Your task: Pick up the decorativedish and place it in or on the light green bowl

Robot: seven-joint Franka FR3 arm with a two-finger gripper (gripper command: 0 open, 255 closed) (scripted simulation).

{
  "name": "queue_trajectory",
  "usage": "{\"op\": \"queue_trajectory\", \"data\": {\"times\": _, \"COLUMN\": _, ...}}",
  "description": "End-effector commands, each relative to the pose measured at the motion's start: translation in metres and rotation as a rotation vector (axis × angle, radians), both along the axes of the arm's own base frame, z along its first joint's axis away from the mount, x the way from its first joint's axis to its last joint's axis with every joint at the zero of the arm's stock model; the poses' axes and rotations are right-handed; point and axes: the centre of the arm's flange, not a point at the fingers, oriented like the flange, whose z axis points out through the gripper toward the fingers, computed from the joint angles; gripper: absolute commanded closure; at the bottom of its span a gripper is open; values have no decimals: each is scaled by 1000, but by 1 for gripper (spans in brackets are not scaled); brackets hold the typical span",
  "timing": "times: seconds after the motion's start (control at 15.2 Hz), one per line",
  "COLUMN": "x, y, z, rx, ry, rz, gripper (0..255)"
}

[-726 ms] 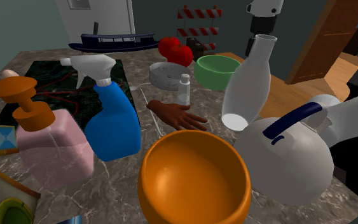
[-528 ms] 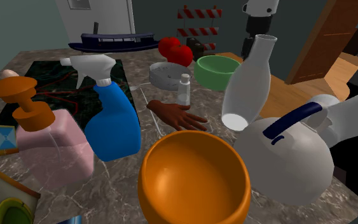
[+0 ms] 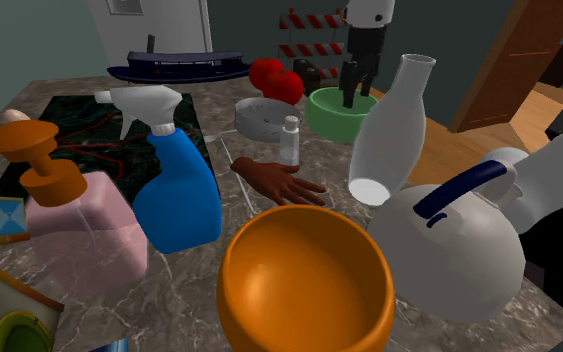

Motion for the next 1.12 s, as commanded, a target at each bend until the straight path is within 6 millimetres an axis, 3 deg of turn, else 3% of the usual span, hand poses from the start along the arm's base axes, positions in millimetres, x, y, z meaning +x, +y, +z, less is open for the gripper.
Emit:
{"op": "queue_trajectory", "data": {"times": 0.0, "x": 16, "y": 23, "z": -1, "rx": 8, "ry": -3, "rz": 6, "gripper": 0}}
{"op": "queue_trajectory", "data": {"times": 1.06, "x": 131, "y": 189, "z": 0, "rx": 63, "ry": -28, "rz": 53, "gripper": 0}}
